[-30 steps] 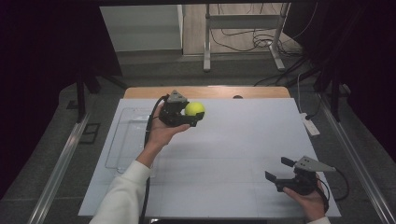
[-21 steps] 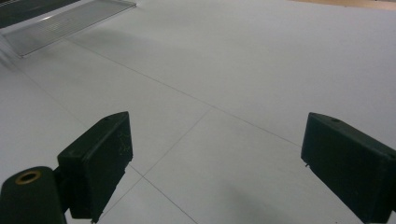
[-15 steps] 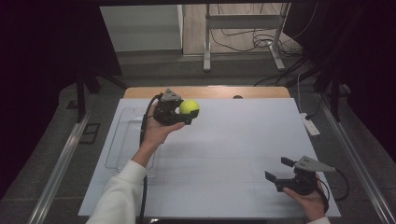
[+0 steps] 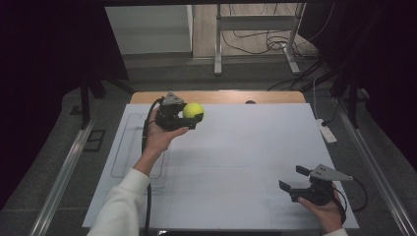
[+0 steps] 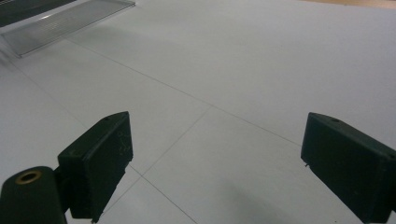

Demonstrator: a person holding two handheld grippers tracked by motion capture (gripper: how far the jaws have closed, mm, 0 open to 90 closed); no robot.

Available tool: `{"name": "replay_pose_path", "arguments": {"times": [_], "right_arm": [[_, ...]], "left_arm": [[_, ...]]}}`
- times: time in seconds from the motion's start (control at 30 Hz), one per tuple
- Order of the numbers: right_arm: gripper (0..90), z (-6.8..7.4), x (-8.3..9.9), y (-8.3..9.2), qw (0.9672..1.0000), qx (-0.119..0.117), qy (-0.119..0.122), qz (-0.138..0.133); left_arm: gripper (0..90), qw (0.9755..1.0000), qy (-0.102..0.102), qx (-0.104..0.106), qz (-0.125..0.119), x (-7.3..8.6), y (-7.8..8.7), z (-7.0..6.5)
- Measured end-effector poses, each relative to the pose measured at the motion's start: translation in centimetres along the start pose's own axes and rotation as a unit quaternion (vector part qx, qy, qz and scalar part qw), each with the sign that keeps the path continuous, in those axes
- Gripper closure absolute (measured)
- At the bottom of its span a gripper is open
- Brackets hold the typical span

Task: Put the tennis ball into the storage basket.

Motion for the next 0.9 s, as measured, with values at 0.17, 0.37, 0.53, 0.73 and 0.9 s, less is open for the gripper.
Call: {"name": "replay_pose_path", "arguments": {"times": [0.17, 0.37, 0.53, 0.73, 0.9], "right_arm": [[9.2, 0.0, 0.0, 0.0, 1.0000, 0.000, 0.000, 0.000], [9.2, 0.0, 0.0, 0.0, 1.0000, -0.001, 0.001, 0.000], [9.2, 0.0, 0.0, 0.0, 1.0000, -0.001, 0.001, 0.000], [9.2, 0.0, 0.0, 0.0, 1.0000, -0.001, 0.001, 0.000], [9.2, 0.0, 0.0, 0.0, 1.0000, 0.000, 0.001, 0.000]], "left_arm": [[27.6, 1.0000, 0.004, -0.006, 0.000, 0.2, 0.2, 0.4], [27.6, 0.9999, 0.006, -0.013, -0.001, 0.3, 0.6, 0.9], [27.5, 0.9998, 0.008, -0.020, 0.000, 0.5, 0.8, 1.4], [27.6, 0.9996, 0.013, -0.027, -0.002, 0.7, 1.1, 1.8], [27.5, 0.9993, 0.016, -0.034, -0.001, 0.9, 1.4, 2.4]]}}
Point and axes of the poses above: each handheld gripper's, and its own axes: y roughly backward along the jaws, x roughly out of its underside, z roughly to its left, the point moved 5 cm from there along -y, roughly forward along the jaws, and after that the axes turned 7 degrees about -y, right-handed, at the moved point
